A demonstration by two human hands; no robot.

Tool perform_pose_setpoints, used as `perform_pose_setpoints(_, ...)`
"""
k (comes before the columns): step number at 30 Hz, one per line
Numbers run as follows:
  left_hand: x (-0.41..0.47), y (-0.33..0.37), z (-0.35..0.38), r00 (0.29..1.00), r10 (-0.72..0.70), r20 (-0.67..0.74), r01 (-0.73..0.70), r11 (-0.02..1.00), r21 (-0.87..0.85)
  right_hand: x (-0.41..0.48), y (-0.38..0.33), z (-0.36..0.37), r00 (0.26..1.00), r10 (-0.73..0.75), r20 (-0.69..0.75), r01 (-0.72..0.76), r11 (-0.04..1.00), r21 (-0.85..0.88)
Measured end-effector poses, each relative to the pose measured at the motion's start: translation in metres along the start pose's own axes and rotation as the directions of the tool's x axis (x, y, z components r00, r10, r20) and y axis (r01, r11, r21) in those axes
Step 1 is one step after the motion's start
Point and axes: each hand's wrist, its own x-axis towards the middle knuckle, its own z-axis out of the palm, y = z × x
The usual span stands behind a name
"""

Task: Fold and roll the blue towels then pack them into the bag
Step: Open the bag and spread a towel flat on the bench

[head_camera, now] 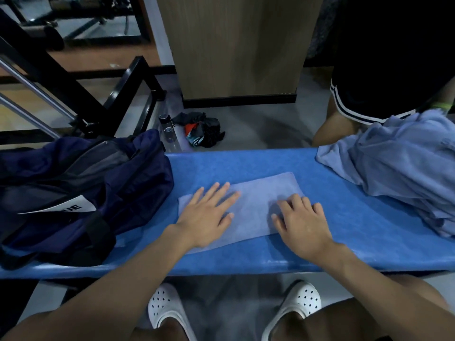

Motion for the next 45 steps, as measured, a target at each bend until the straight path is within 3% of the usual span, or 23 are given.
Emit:
perform_pose_setpoints(7,-0.017,0.018,-0.007,0.982,-0.146,0.119,0.131,0.983,0.129,0.026,-0.005,0.008,0.989,-0.092,0.117,0.089,0.996,0.031)
perform_pose_setpoints(9,-0.017,0.02,-0.016,0.99,-0.134,0.047,0.124,0.976,0.18,0.034,-0.009,0.006,0.988,-0.101,0.118,0.096,0.994,0.049)
perform_pose_setpoints(11,-0.012,0.014,-0.018,0.999,-0.045,-0.004,0.046,0.992,0.12,0.03,-0.014,0.002,0.994,-0.066,0.09,0.062,0.997,0.052)
perform_pose_setpoints(13,-0.006,0.006,-0.012,0.999,0.02,0.049,-0.023,0.998,0.062,0.022,-0.018,0.003,0.995,-0.05,0.089,0.044,0.996,0.073)
perform_pose_setpoints(21,-0.026,0.037,-0.019,0.976,-0.135,0.172,0.125,0.99,0.072,0.056,-0.03,0.003,0.979,-0.154,0.132,0.115,0.958,0.263)
perform_pose_setpoints(23,-0.024,0.035,-0.028,0.991,-0.105,0.079,0.099,0.992,0.075,0.064,-0.03,0.006,0.956,-0.232,0.18,0.182,0.949,0.256)
perform_pose_setpoints(26,-0.013,0.014,-0.029,0.99,-0.124,-0.071,0.117,0.989,-0.089,0.068,-0.024,0.008,0.932,-0.27,0.24,0.188,0.93,0.315)
perform_pose_setpoints(28,-0.003,-0.002,-0.024,0.975,-0.197,-0.1,0.173,0.962,-0.21,0.069,-0.023,0.005,0.955,-0.222,0.196,0.135,0.916,0.377)
perform_pose_setpoints(30,0.008,-0.015,-0.019,0.948,-0.297,-0.118,0.235,0.898,-0.371,0.075,-0.025,0.001,0.99,-0.067,0.127,0.008,0.909,0.416)
perform_pose_setpoints(34,0.036,-0.029,-0.019,0.881,-0.458,-0.119,0.268,0.69,-0.672,0.095,-0.026,0.002,0.965,0.179,0.19,-0.247,0.862,0.443)
perform_pose_setpoints(38,0.066,-0.039,-0.023,0.853,-0.515,-0.081,0.281,0.585,-0.761,0.112,-0.021,0.01,0.941,0.257,0.221,-0.335,0.8,0.497)
perform_pose_setpoints(45,0.105,-0.051,-0.024,0.827,-0.559,0.049,0.42,0.559,-0.715,0.135,-0.021,0.016,0.896,0.317,0.312,-0.437,0.755,0.488)
